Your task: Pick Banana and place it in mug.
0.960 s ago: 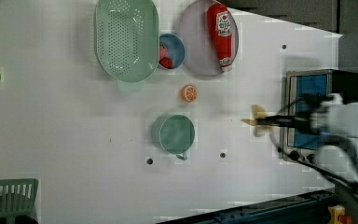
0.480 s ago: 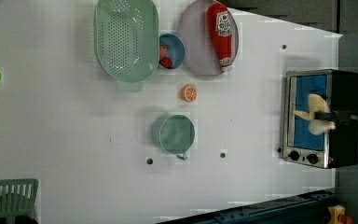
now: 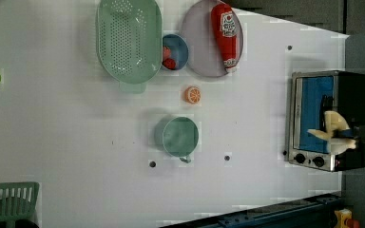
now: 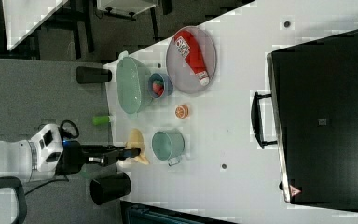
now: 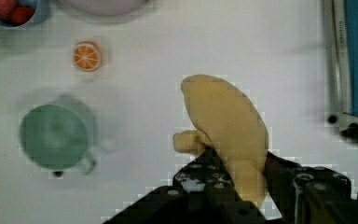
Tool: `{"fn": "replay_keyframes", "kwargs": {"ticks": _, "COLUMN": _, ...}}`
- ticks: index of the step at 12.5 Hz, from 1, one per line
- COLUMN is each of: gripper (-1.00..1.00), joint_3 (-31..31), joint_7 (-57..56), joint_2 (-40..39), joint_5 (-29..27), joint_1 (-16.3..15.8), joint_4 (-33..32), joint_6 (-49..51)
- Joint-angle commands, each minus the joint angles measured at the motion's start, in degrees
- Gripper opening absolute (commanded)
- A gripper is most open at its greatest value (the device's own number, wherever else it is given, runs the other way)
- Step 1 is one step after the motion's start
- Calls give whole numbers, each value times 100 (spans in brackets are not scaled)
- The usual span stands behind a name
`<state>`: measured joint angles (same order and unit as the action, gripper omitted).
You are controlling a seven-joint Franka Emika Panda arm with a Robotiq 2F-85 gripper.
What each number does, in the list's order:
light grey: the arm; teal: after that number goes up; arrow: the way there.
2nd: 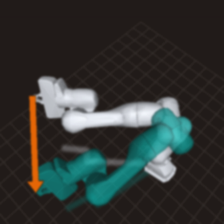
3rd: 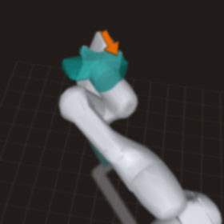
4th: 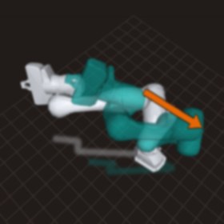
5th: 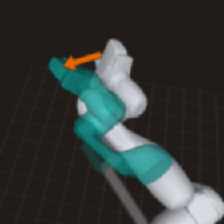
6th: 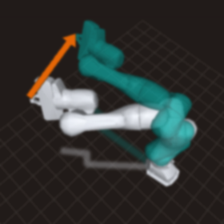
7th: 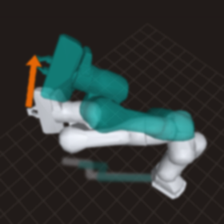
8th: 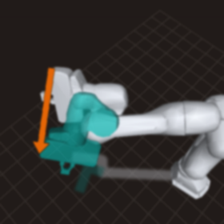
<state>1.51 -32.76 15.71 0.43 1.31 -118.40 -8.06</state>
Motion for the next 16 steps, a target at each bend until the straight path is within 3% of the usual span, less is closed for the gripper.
{"fn": "replay_keyframes", "kwargs": {"ticks": 1, "gripper": -38, "joint_3": 883, "joint_7": 1745, "joint_2": -295, "joint_5": -389, "joint_1": -432, "joint_4": -63, "joint_6": -40}}
{"fn": "replay_keyframes", "kwargs": {"ticks": 8, "gripper": -38, "joint_3": 2208, "joint_7": 3718, "joint_2": -1351, "joint_5": -462, "joint_1": -465, "joint_4": -390, "joint_6": -1666}}
{"fn": "replay_keyframes", "kwargs": {"ticks": 16, "gripper": -38, "joint_3": 2413, "joint_7": 4270, "joint_2": -2168, "joint_5": -430, "joint_1": -467, "joint_4": -1546, "joint_6": -3922}}
